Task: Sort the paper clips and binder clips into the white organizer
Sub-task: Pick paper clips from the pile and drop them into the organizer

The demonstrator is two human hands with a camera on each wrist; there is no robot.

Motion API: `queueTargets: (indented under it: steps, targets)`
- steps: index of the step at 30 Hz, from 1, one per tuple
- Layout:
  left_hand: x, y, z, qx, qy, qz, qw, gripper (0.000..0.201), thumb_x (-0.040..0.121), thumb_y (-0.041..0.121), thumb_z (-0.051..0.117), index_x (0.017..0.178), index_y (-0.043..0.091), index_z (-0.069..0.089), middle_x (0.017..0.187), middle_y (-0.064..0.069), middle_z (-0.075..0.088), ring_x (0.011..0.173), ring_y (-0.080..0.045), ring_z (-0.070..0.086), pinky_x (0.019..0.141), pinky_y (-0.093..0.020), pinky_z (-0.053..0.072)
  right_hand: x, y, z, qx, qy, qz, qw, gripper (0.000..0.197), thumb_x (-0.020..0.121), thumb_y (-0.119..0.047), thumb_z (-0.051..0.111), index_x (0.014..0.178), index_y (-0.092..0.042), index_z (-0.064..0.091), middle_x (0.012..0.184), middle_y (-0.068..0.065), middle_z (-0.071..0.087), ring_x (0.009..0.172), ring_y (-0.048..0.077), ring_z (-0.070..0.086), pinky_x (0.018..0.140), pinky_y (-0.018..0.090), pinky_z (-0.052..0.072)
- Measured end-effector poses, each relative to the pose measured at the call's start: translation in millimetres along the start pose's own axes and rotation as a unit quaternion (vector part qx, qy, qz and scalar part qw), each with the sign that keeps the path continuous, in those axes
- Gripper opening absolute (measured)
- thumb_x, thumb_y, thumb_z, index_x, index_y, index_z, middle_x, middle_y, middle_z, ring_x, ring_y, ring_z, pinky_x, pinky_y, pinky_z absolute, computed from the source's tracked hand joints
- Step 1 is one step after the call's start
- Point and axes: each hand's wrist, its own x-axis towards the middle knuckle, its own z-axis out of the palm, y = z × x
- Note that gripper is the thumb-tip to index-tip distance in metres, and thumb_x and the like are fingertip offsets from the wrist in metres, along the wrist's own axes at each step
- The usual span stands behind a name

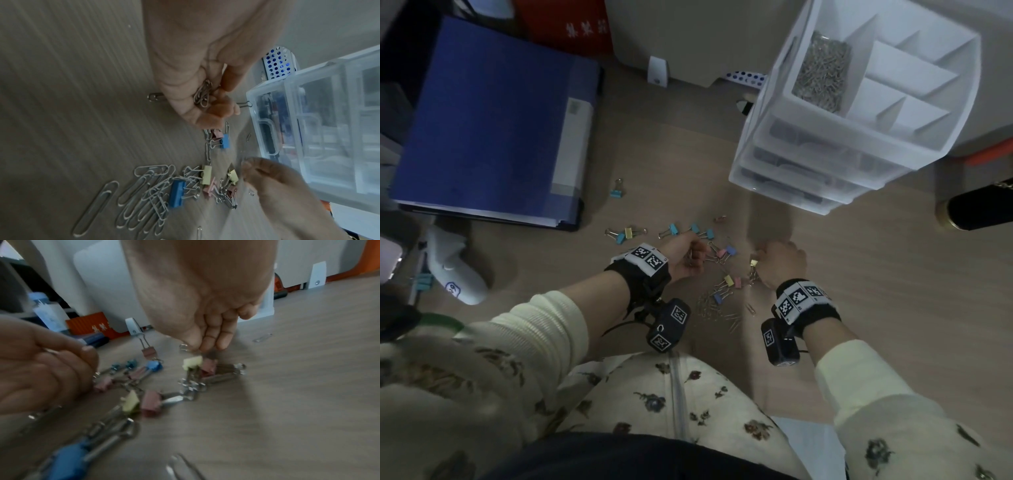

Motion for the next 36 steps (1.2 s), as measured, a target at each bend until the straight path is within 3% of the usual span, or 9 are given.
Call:
queueTargets:
  steps: [4, 6, 8, 10, 14, 19, 26, 32, 36]
  targets:
    - [-1, -2, 1, -0.024, -0.004, 0.013, 1.0, 0.033, 0.097, 0.017, 0.038, 0.077, 0.003, 0.059, 0.067, -0.005, 0.056, 0.063, -0.015, 0.053, 0.057, -0.026, 0.053, -10, -30, -17, 0.121, 0.031, -0.092, 0.988, 0.021, 0.093, -0.026, 0.049, 0.106, -0.014, 0.061, 0.104, 0.007, 0.064, 0.098, 0.026, 0.057, 0.086, 0.035, 0.041]
    - [-2, -2, 3, -0.034, -0.011, 0.014, 0.999, 0.028, 0.097, 0.017, 0.038, 0.082, 0.004, 0.058, 0.071, -0.008, 0.06, 0.067, -0.018, 0.057, 0.063, -0.029, 0.054, -21, -50, -24, 0.226, -0.012, -0.166, 0.96, 0.017, 0.093, -0.026, 0.053, 0.103, -0.018, 0.063, 0.097, -0.001, 0.063, 0.091, 0.018, 0.058, 0.08, 0.032, 0.046]
    - [-5, -1, 5, -0.041, -0.009, 0.016, 0.999, 0.026, 0.098, 0.017, 0.038, 0.085, 0.006, 0.058, 0.076, -0.008, 0.061, 0.07, -0.017, 0.059, 0.06, -0.027, 0.055, -31, -63, -24, 0.269, -0.07, -0.221, 0.935, 0.013, 0.092, -0.021, 0.057, 0.1, -0.016, 0.066, 0.095, -0.006, 0.061, 0.089, 0.012, 0.056, 0.078, 0.027, 0.043]
    - [-5, 0, 3, -0.03, -0.005, 0.013, 0.999, 0.027, 0.098, 0.019, 0.038, 0.082, 0.009, 0.057, 0.072, -0.005, 0.058, 0.063, -0.013, 0.056, 0.05, -0.021, 0.052, -31, -66, -22, 0.28, -0.077, -0.242, 0.926, 0.015, 0.091, -0.02, 0.058, 0.101, -0.016, 0.069, 0.099, -0.003, 0.066, 0.09, 0.011, 0.057, 0.082, 0.026, 0.044]
    - [-3, -1, -5, 0.007, 0.006, -0.001, 1.0, 0.037, 0.099, 0.026, 0.037, 0.068, 0.01, 0.051, 0.052, 0.0, 0.051, 0.035, -0.007, 0.04, 0.035, -0.013, 0.032, -10, -49, -20, 0.311, 0.003, -0.137, 0.94, 0.022, 0.092, -0.025, 0.055, 0.108, -0.018, 0.068, 0.107, 0.0, 0.069, 0.097, 0.014, 0.061, 0.088, 0.03, 0.047]
    - [-3, -1, -9, 0.029, 0.012, -0.009, 0.999, 0.04, 0.098, 0.024, 0.035, 0.063, 0.012, 0.047, 0.046, 0.003, 0.052, 0.032, -0.004, 0.03, 0.033, -0.014, 0.021, 10, -33, -8, 0.189, -0.011, -0.008, 0.982, 0.028, 0.092, -0.033, 0.052, 0.113, -0.018, 0.064, 0.11, 0.005, 0.068, 0.1, 0.025, 0.062, 0.085, 0.035, 0.05]
    - [-4, 1, -13, 0.027, 0.022, -0.005, 0.999, 0.035, 0.098, 0.022, 0.033, 0.067, 0.013, 0.045, 0.04, 0.006, 0.047, 0.031, -0.004, 0.028, 0.032, -0.014, 0.019, 9, -49, -1, 0.087, -0.007, -0.03, 0.996, 0.027, 0.093, -0.027, 0.049, 0.113, -0.016, 0.062, 0.107, 0.009, 0.065, 0.098, 0.029, 0.061, 0.08, 0.035, 0.05]
    - [-4, 1, -12, 0.015, 0.031, -0.006, 0.999, 0.043, 0.101, 0.033, 0.031, 0.064, 0.014, 0.045, 0.041, 0.008, 0.04, 0.031, -0.004, 0.027, 0.031, -0.013, 0.018, 5, -54, -5, 0.035, -0.029, -0.056, 0.997, 0.025, 0.093, -0.024, 0.05, 0.109, -0.007, 0.058, 0.105, 0.013, 0.063, 0.098, 0.032, 0.06, 0.071, 0.032, 0.042]
    - [-7, 1, -9, 0.012, 0.028, -0.002, 1.0, 0.037, 0.099, 0.024, 0.033, 0.065, 0.013, 0.045, 0.041, 0.006, 0.042, 0.031, -0.004, 0.028, 0.031, -0.013, 0.02, 0, -53, -10, 0.016, -0.045, -0.073, 0.996, 0.025, 0.093, -0.025, 0.047, 0.104, -0.006, 0.059, 0.103, 0.015, 0.063, 0.095, 0.032, 0.06, 0.071, 0.032, 0.044]
